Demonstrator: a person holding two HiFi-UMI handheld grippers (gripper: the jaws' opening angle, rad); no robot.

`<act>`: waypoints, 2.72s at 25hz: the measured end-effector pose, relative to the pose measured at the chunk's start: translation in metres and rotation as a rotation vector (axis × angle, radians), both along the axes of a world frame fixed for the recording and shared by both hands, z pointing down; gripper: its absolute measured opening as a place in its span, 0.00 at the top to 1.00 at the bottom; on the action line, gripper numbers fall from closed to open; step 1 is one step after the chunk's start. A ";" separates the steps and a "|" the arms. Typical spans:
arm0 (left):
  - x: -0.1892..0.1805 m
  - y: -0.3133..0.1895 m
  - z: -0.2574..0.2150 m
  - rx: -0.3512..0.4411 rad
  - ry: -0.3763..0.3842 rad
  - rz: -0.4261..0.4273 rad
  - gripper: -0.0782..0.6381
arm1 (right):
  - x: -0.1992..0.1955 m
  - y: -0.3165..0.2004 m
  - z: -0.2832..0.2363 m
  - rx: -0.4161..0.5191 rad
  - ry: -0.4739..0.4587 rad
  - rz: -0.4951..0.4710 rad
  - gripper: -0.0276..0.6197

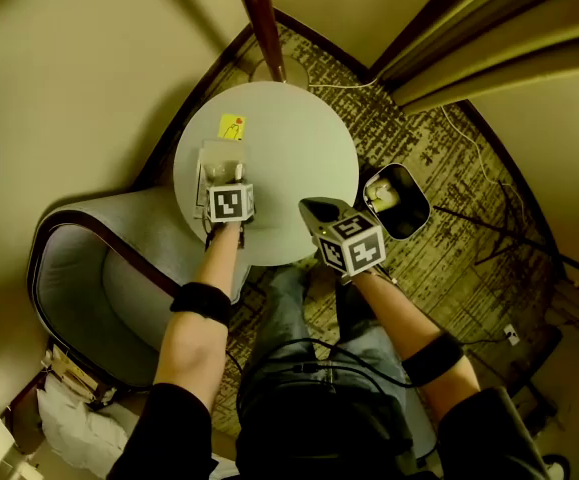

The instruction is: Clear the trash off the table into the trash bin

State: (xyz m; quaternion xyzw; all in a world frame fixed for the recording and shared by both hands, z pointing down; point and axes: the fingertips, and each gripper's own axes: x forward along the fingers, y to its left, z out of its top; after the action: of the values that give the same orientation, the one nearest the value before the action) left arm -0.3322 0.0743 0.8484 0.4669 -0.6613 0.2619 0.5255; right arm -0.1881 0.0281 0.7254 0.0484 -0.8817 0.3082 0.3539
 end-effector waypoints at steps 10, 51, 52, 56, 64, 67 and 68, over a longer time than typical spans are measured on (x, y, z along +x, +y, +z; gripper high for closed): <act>0.005 0.014 -0.048 0.081 0.003 -0.078 0.84 | 0.008 0.007 -0.017 -0.011 0.001 -0.010 0.96; 0.219 -0.044 -0.302 0.728 0.510 -0.332 0.85 | 0.161 -0.059 -0.164 0.169 -0.040 0.134 0.96; 0.230 -0.052 -0.299 0.719 0.528 -0.314 0.85 | 0.174 -0.064 -0.161 0.168 -0.029 0.162 0.96; 0.276 -0.089 -0.284 0.677 0.596 -0.232 0.85 | 0.224 -0.087 -0.145 0.171 0.010 0.275 0.96; 0.376 -0.146 -0.228 0.568 0.713 -0.091 0.85 | 0.316 -0.127 -0.092 0.188 0.097 0.459 0.96; 0.410 -0.156 -0.202 0.504 0.737 0.016 0.85 | 0.342 -0.128 -0.064 0.157 0.115 0.562 0.96; 0.419 -0.159 -0.191 0.488 0.745 0.039 0.85 | 0.350 -0.129 -0.052 0.151 0.125 0.583 0.96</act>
State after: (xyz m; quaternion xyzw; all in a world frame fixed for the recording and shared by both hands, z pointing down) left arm 0.0871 -0.0851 0.6570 0.6522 -0.4602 -0.0783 0.5972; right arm 0.1616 -0.1009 0.6739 0.3444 -0.8276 0.3269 0.2994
